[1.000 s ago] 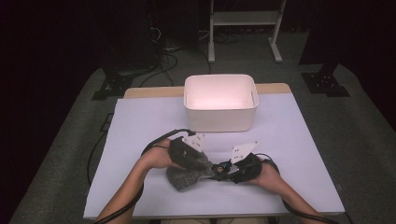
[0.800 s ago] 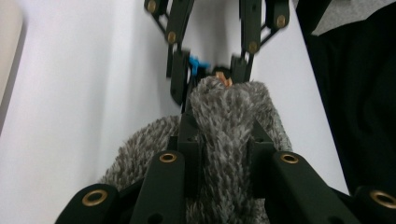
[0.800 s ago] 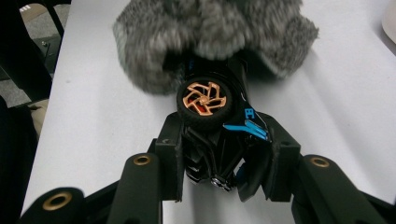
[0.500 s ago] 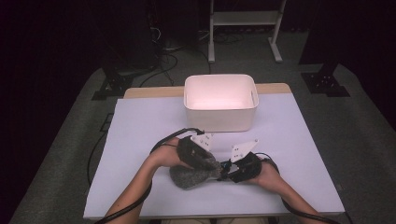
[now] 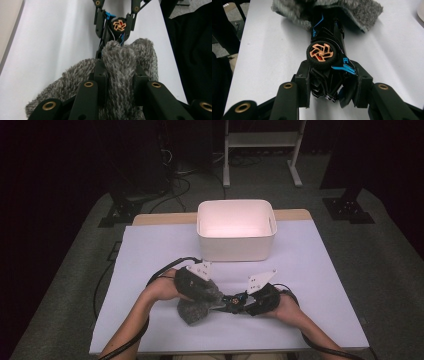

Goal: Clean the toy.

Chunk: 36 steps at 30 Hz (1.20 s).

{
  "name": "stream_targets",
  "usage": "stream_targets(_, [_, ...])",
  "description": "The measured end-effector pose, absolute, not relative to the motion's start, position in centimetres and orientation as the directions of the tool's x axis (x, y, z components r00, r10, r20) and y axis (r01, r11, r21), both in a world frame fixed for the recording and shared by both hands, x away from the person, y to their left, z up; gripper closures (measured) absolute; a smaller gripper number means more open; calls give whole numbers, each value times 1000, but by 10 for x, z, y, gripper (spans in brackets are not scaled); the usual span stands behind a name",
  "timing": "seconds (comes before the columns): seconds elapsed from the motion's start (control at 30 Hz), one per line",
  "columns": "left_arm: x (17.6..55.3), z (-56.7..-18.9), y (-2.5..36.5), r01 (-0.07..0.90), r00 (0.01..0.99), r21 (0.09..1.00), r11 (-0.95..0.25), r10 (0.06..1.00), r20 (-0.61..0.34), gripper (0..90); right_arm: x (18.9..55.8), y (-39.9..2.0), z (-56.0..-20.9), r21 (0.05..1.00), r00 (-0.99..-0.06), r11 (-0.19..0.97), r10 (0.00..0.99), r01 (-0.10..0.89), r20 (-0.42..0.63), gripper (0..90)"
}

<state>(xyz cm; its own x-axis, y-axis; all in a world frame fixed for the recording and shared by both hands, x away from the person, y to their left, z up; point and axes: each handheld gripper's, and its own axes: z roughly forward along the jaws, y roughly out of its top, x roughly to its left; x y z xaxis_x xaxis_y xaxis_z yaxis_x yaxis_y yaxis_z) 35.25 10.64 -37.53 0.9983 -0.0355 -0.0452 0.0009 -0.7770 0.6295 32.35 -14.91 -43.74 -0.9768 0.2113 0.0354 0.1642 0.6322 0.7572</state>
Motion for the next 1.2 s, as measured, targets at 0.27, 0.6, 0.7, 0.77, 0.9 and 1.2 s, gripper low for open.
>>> stream_targets(0.27, [352,-375,120,18,999,635,-772,-18,-50,727,323,-149,-438,757,-977,632,212,165,37,571])
stream_targets(0.6, [352,-375,123,29,999,639,-769,-6,-52,727,324,-149,-438,756,-977,633,211,169,42,571])
stream_targets(0.7, [352,-375,111,14,998,626,-780,-23,-50,727,324,-149,-438,756,-976,632,212,169,41,571])
stream_targets(0.77, [351,-374,102,-1,998,621,-784,-37,-46,726,324,-148,-438,755,-976,633,213,170,42,571])
stream_targets(0.9, [351,-373,83,-39,995,623,-781,-86,-44,726,324,-148,-438,755,-976,633,213,173,44,570])
stream_targets(1.2, [355,-375,75,-43,994,619,-785,-98,-55,723,325,-148,-439,756,-976,632,213,173,46,571])
